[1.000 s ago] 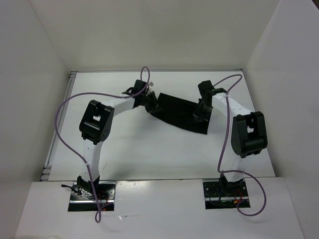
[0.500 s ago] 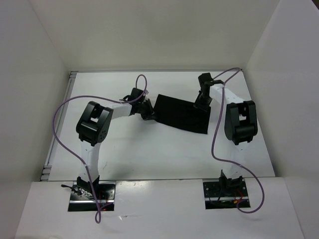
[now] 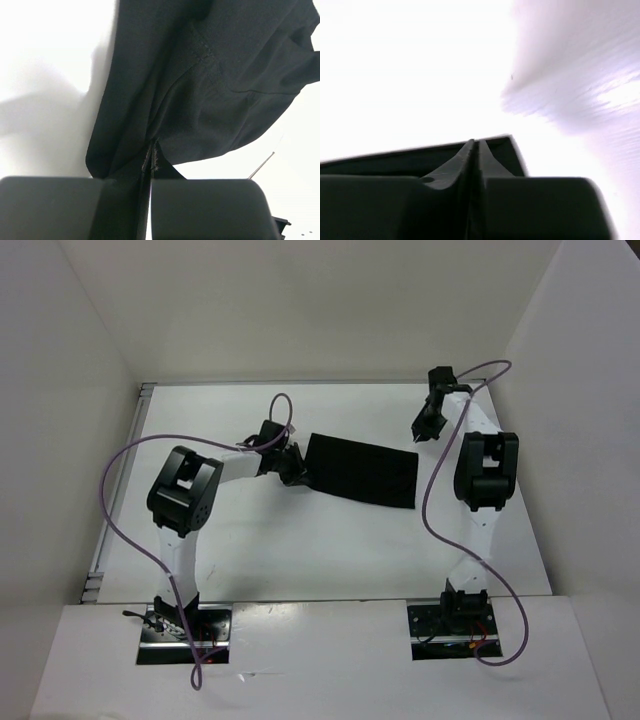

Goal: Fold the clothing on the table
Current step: Fold the skirt

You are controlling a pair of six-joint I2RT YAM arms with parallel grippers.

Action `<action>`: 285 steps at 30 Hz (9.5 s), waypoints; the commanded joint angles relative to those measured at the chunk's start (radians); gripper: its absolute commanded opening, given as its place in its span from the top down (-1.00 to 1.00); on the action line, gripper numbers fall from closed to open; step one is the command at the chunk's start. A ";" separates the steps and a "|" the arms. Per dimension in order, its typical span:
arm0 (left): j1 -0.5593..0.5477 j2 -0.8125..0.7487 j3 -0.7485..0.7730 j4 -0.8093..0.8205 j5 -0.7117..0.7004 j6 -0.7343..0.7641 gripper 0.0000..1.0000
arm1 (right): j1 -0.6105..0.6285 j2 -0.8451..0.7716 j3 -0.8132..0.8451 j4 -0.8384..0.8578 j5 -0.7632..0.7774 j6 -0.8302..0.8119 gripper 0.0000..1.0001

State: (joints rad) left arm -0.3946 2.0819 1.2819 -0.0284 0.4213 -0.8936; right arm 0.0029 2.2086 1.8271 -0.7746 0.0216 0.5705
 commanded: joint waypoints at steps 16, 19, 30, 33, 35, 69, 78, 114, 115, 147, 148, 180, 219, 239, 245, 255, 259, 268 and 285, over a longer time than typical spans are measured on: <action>-0.010 -0.281 -0.279 -0.054 -0.033 -0.010 1.00 | -0.023 -0.480 -0.549 -0.014 -0.241 -0.172 -0.24; -0.010 -0.356 -0.276 -0.064 -0.042 -0.010 1.00 | 0.000 -0.477 -0.572 0.006 -0.230 -0.181 -0.24; -0.001 -0.283 0.112 -0.146 -0.012 0.039 1.00 | 0.032 -0.291 -0.350 0.009 -0.282 -0.158 0.99; -0.001 -0.237 0.157 -0.156 0.008 0.039 1.00 | 0.032 -0.230 -0.309 0.020 -0.292 -0.149 0.99; -0.001 -0.223 0.157 -0.134 0.017 0.027 1.00 | 0.032 -0.169 -0.275 0.030 -0.292 -0.149 0.99; 0.017 -0.028 0.153 -0.142 -0.039 0.036 1.00 | -0.014 -0.199 -0.419 0.054 -0.334 -0.230 0.00; 0.026 -0.037 0.094 -0.131 -0.058 0.036 1.00 | -0.004 -0.133 -0.439 0.118 -0.417 -0.239 0.06; -0.016 -0.097 0.250 -0.190 -0.078 0.056 1.00 | -0.023 -0.203 -0.488 0.172 -0.456 -0.202 1.00; -0.016 -0.085 0.261 -0.189 -0.078 0.056 1.00 | -0.023 -0.204 -0.497 0.172 -0.456 -0.202 1.00; -0.187 0.224 0.462 -0.393 -0.265 0.047 1.00 | 0.005 -0.409 -0.575 0.138 -0.448 -0.164 1.00; -0.200 0.224 0.450 -0.393 -0.265 0.047 1.00 | 0.005 -0.420 -0.586 0.129 -0.448 -0.155 1.00; -0.273 0.021 0.181 -0.266 -0.230 -0.013 1.00 | 0.384 -0.506 -0.437 0.080 -0.399 0.055 1.00; -0.059 -0.074 -0.019 -0.272 -0.328 0.073 1.00 | 0.480 -0.400 -0.350 0.061 -0.357 0.065 1.00; -0.052 -0.083 -0.030 -0.249 -0.288 0.064 1.00 | 0.531 -0.196 -0.066 0.109 -0.454 0.046 -0.08; -0.004 -0.144 -0.018 -0.300 -0.328 0.097 1.00 | 0.479 -0.298 -0.072 0.207 -0.479 0.081 -0.08; 0.001 -0.370 0.152 -0.436 -0.283 0.236 1.00 | 0.460 -0.414 -0.357 0.139 -0.308 0.071 0.93; -0.013 -0.405 0.129 -0.392 -0.098 0.225 1.00 | 0.460 -0.391 -0.414 0.163 -0.318 0.091 0.95; -0.134 -0.402 0.079 -0.279 0.131 0.185 1.00 | 0.460 -0.224 -0.384 0.188 -0.307 0.101 0.95; -0.135 -0.220 -0.039 -0.278 -0.252 0.154 1.00 | 0.451 -0.187 -0.364 0.262 -0.393 0.111 0.95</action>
State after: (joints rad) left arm -0.5331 1.8488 1.2373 -0.3145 0.2787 -0.7372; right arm 0.4599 2.0586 1.4345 -0.5686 -0.3412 0.6838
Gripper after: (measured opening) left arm 0.000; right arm 0.023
